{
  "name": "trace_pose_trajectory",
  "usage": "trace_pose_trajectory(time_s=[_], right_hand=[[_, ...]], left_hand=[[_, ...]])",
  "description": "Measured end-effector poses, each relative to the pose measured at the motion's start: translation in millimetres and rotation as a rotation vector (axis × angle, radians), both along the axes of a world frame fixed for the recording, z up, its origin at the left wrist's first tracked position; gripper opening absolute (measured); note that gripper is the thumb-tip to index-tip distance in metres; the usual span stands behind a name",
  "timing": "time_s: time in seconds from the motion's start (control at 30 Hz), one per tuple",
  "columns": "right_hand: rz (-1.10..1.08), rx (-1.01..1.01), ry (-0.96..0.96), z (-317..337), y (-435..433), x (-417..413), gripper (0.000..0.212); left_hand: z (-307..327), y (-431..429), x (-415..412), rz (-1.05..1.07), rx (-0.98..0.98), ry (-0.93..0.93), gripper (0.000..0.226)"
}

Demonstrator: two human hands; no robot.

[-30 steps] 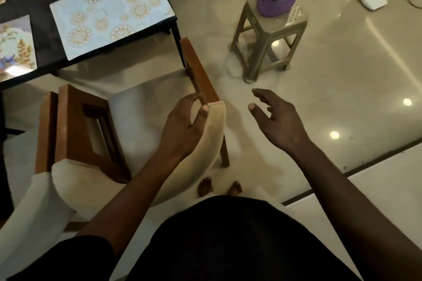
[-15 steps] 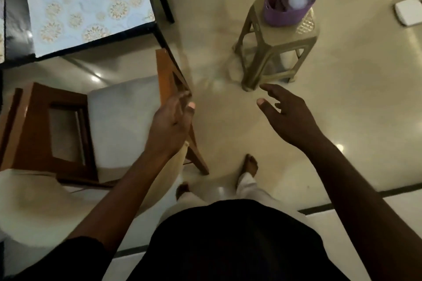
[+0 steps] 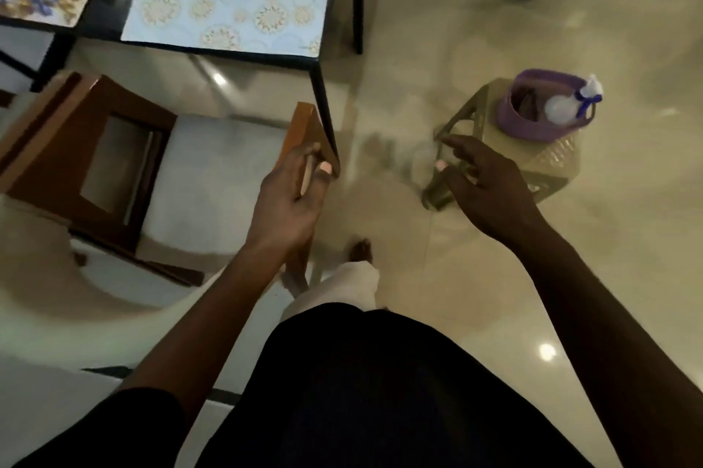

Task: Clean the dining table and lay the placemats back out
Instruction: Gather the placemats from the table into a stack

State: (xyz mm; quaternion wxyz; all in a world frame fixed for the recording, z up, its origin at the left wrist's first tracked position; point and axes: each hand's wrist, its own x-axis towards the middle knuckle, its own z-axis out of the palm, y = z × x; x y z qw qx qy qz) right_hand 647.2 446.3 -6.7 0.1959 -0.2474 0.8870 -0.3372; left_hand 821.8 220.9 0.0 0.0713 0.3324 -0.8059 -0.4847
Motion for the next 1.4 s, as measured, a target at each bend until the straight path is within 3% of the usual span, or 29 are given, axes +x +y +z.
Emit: trace_pose_trajectory(time_s=[0.6,1.4], right_hand=[[0.447,-0.049,0.011,17,-241,-224,0.052],[0.919,-0.011,-0.172,-3,-459,-539,0.052]], left_hand=[[4,-162,-175,0.338,0.003,0.071,0.045],[-4,-249,-429,0.772,0.097,-0.048,0.044]])
